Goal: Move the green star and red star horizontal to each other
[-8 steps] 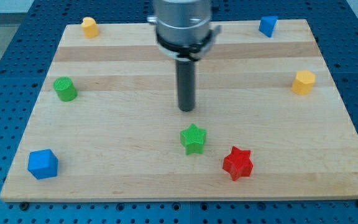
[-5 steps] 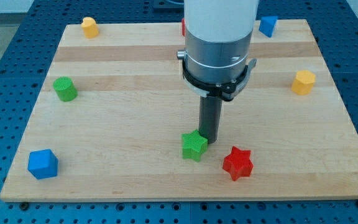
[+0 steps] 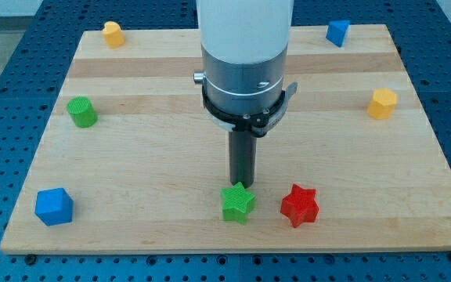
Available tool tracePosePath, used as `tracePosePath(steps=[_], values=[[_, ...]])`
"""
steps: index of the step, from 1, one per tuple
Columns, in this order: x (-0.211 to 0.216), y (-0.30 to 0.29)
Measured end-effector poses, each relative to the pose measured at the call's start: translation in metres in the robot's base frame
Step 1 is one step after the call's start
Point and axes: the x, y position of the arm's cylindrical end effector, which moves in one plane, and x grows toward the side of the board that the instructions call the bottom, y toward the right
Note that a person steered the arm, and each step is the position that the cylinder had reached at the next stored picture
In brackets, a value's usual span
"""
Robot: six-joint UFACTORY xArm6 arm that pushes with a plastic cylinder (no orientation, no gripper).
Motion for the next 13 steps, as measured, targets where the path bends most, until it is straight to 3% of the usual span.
tracePosePath(steps=[2,4,6,7,10,13], values=[[0.0,-0.023],[0.0,-0.097],[0.051,-0.122],[0.085,-0.091],[0.067,0.053],[0.023,0.051]])
